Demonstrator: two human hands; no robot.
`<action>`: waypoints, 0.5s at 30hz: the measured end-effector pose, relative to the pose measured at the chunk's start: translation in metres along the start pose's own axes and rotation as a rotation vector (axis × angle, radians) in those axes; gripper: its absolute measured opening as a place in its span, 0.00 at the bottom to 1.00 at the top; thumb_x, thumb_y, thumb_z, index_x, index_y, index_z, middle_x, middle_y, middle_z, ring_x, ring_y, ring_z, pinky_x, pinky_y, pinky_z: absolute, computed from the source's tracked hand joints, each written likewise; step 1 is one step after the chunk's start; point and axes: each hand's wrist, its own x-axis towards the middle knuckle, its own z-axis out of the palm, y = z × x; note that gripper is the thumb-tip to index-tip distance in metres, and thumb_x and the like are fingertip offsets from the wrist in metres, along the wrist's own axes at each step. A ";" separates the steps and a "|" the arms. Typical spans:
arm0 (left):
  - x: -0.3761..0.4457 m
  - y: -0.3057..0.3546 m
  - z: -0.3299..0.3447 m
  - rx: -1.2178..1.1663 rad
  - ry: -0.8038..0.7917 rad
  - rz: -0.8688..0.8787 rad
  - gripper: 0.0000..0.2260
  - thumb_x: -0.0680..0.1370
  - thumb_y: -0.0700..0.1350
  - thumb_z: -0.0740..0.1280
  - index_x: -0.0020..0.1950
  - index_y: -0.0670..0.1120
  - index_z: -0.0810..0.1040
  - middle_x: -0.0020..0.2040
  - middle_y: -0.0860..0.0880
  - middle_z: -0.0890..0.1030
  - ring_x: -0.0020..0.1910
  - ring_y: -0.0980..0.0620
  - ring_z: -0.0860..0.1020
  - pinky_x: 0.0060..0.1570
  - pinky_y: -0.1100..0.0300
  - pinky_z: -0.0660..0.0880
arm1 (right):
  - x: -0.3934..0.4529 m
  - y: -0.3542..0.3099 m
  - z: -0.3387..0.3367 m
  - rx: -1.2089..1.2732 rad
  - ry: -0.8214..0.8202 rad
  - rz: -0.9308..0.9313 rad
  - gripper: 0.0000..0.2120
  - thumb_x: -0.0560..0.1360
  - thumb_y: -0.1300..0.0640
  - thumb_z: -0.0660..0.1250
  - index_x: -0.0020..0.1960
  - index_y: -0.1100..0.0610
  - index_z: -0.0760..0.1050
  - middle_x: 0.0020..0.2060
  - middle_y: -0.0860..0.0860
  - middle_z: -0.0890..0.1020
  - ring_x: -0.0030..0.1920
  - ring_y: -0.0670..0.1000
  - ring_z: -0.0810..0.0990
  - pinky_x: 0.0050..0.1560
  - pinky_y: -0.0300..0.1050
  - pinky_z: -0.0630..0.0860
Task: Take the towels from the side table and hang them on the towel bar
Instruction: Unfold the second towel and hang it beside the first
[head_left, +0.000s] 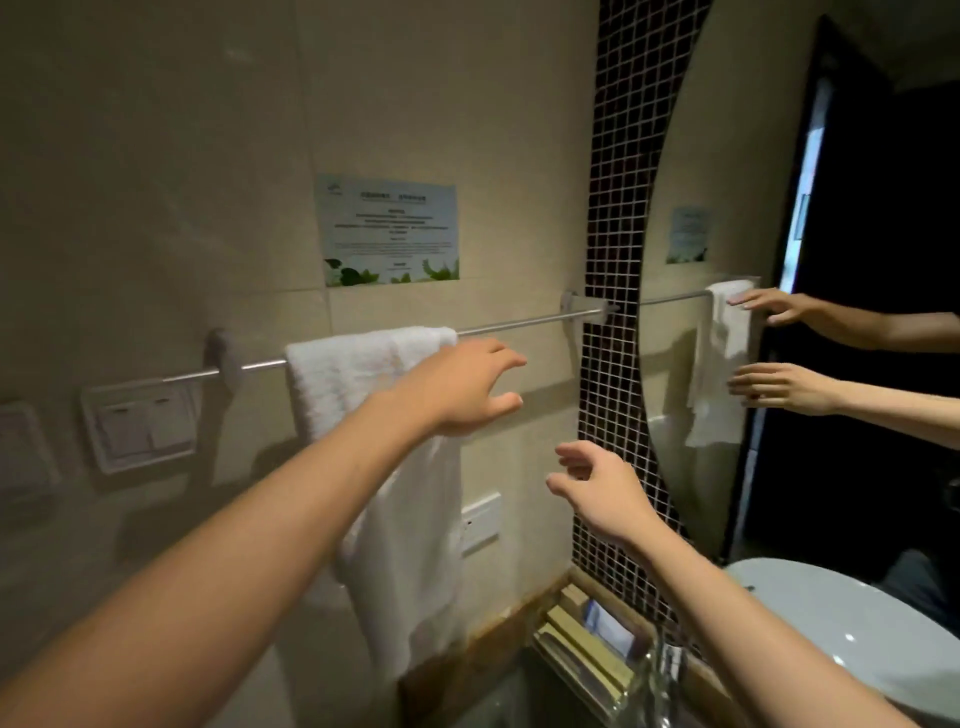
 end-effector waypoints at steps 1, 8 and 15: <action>0.008 0.014 0.010 -0.029 -0.015 0.031 0.26 0.80 0.56 0.65 0.77 0.50 0.68 0.74 0.47 0.71 0.72 0.46 0.70 0.70 0.49 0.68 | -0.008 0.006 -0.016 -0.056 0.021 0.015 0.24 0.73 0.53 0.73 0.68 0.54 0.76 0.62 0.51 0.82 0.63 0.50 0.79 0.66 0.46 0.73; 0.066 0.111 0.062 -0.214 -0.063 0.276 0.29 0.80 0.59 0.63 0.79 0.51 0.63 0.77 0.48 0.67 0.75 0.47 0.66 0.72 0.47 0.67 | -0.062 0.036 -0.119 -0.426 0.222 0.172 0.29 0.76 0.46 0.69 0.74 0.51 0.69 0.72 0.50 0.74 0.71 0.52 0.73 0.69 0.51 0.71; 0.073 0.240 0.101 -0.381 -0.131 0.626 0.30 0.80 0.59 0.63 0.80 0.51 0.60 0.79 0.49 0.64 0.76 0.47 0.64 0.72 0.47 0.66 | -0.157 0.056 -0.181 -0.635 0.468 0.498 0.29 0.76 0.45 0.67 0.75 0.49 0.67 0.72 0.48 0.72 0.68 0.52 0.74 0.63 0.52 0.75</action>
